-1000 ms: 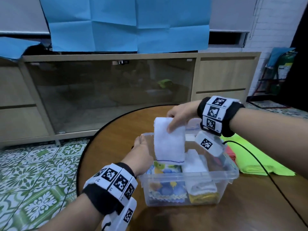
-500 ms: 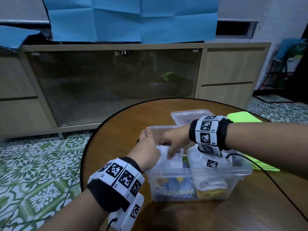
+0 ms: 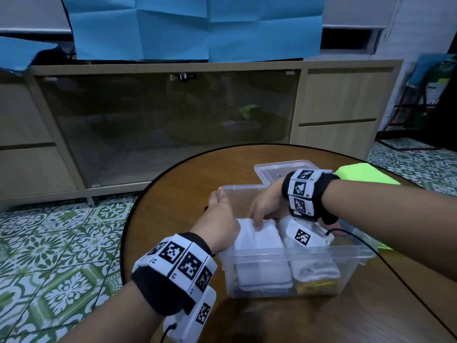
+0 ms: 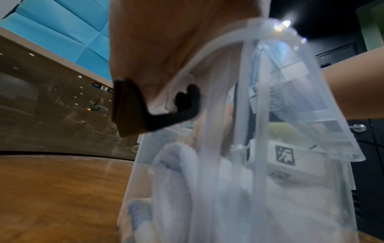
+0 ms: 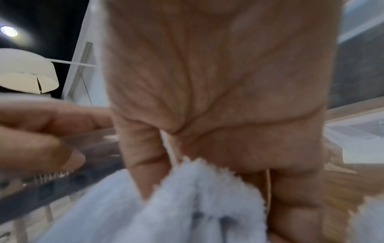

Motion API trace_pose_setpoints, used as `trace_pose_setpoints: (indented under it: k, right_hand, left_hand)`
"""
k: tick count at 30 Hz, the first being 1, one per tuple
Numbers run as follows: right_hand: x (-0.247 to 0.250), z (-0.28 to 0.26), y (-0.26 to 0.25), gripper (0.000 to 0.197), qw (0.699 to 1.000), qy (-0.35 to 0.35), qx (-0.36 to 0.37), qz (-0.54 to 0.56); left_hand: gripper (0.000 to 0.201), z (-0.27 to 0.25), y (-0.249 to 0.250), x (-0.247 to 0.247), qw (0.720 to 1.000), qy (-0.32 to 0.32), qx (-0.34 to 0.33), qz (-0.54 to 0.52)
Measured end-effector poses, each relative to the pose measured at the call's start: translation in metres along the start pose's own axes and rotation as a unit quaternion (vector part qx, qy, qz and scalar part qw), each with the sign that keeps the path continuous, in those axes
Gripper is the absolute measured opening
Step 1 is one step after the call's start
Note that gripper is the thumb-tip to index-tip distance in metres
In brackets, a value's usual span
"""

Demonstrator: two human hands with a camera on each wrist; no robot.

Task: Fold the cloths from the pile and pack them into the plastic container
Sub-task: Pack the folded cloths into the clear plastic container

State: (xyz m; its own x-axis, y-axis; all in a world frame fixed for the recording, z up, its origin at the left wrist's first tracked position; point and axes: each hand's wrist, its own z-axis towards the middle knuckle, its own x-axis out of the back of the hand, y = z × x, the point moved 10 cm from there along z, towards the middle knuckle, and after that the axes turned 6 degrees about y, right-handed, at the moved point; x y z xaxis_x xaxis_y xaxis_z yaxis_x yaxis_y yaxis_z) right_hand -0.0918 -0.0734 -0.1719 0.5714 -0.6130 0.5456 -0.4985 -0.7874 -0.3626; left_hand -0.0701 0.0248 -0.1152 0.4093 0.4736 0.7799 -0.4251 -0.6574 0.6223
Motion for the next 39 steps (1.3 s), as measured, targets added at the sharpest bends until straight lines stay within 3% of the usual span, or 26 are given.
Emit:
trace_pose_setpoints:
  k: [8,12,15,18,20,22,24,27,29,36,39]
  right_hand:
    - [0.000,-0.001,-0.008,0.010,0.991,0.099,-0.008,-0.094]
    - [0.010,-0.012,-0.019,0.026,0.940,0.146,0.001,-0.307]
    - [0.016,-0.025,-0.023,0.037,0.920,0.146,-0.004,-0.363]
    - [0.026,-0.042,-0.041,0.038,0.915,0.175,0.048,-0.361]
    - [0.016,-0.040,-0.046,0.033,0.931,0.141,0.082,-0.326]
    - [0.000,-0.025,-0.041,0.025,0.949,0.100,0.080,-0.288]
    - [-0.012,-0.010,-0.038,0.022,0.953,0.107,0.064,-0.277]
    - [-0.026,0.000,-0.044,0.023,0.923,0.106,0.047,-0.368]
    - [-0.028,0.002,-0.042,0.037,0.901,0.099,0.027,-0.422]
    - [-0.018,-0.015,-0.037,0.030,0.964,0.052,0.014,-0.261]
    - [0.023,-0.053,-0.041,0.039,0.967,0.110,0.050,-0.225]
  left_hand:
    - [0.074,0.000,-0.001,0.000,1.000,0.004,0.004,0.001]
    - [0.073,-0.001,0.000,0.001,1.000,0.004,0.003,0.007]
    - [0.072,-0.001,0.002,0.000,1.000,0.006,-0.003,0.006]
    - [0.070,-0.001,0.003,0.003,0.999,0.018,-0.009,0.030]
    - [0.072,-0.002,0.002,0.002,1.000,0.010,-0.001,0.026]
    - [0.072,-0.002,0.003,0.003,1.000,0.009,0.004,0.020]
    - [0.067,-0.004,0.004,0.003,1.000,0.012,0.003,0.023]
    - [0.068,-0.002,0.009,0.006,0.998,0.040,-0.035,0.039]
    - [0.069,0.003,0.004,0.004,0.998,0.033,-0.031,0.036]
    - [0.073,0.002,-0.002,0.001,0.999,0.009,0.005,0.037]
    - [0.073,0.004,-0.005,0.002,0.998,0.016,0.002,0.057]
